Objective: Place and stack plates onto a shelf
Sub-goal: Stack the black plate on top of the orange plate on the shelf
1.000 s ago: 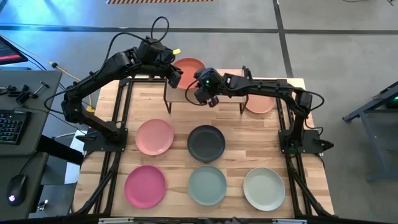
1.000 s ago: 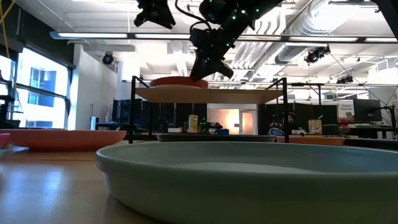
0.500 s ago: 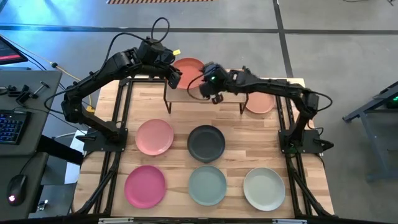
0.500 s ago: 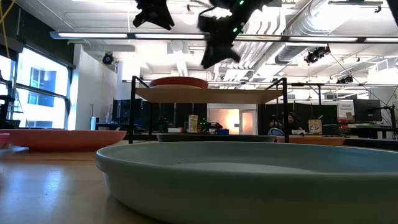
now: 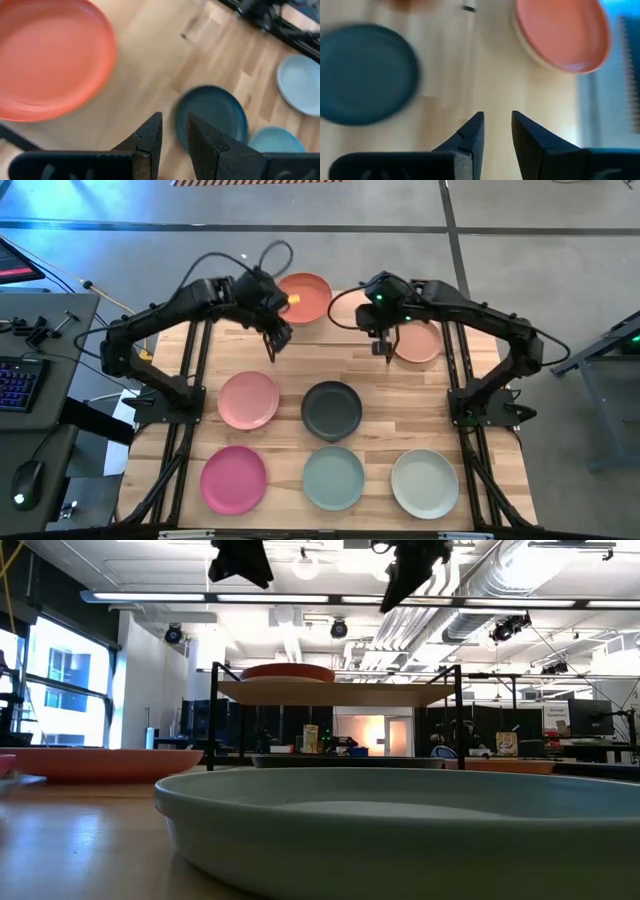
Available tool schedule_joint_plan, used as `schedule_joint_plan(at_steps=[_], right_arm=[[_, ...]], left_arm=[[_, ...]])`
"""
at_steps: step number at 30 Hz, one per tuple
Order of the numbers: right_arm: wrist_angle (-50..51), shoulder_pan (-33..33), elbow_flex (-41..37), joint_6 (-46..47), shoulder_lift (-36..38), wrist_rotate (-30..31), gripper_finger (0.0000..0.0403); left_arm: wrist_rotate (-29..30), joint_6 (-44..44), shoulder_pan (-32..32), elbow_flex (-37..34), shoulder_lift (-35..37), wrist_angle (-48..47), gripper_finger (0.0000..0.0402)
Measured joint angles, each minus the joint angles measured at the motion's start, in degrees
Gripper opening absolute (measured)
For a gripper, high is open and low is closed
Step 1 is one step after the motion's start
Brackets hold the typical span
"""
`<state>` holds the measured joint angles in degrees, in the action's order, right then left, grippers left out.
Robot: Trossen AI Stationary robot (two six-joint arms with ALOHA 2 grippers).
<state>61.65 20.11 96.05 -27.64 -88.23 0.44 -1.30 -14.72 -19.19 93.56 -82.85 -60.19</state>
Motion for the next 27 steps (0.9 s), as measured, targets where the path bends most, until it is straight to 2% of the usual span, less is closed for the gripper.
schedule_joint_plan(at_steps=[3,9,19,27], right_arm=[[2.38,-0.76,0.00,6.75,1.49,-2.70,0.0081],[5.92,-3.49,0.00,15.98,2.69,-2.57,0.0081],[11.14,-9.96,0.00,29.17,2.84,-2.32,0.0081],[13.59,-15.53,-0.26,38.77,2.82,-0.05,0.0081]], left_arm=[[-0.09,-2.33,3.33,-2.51,0.02,0.09,0.0074],[-0.03,-8.01,8.31,-9.52,0.00,1.82,0.0074],[0.06,-15.38,13.50,-21.85,0.00,13.62,0.0074],[0.06,-19.06,15.72,-28.77,0.00,22.49,0.0074]])
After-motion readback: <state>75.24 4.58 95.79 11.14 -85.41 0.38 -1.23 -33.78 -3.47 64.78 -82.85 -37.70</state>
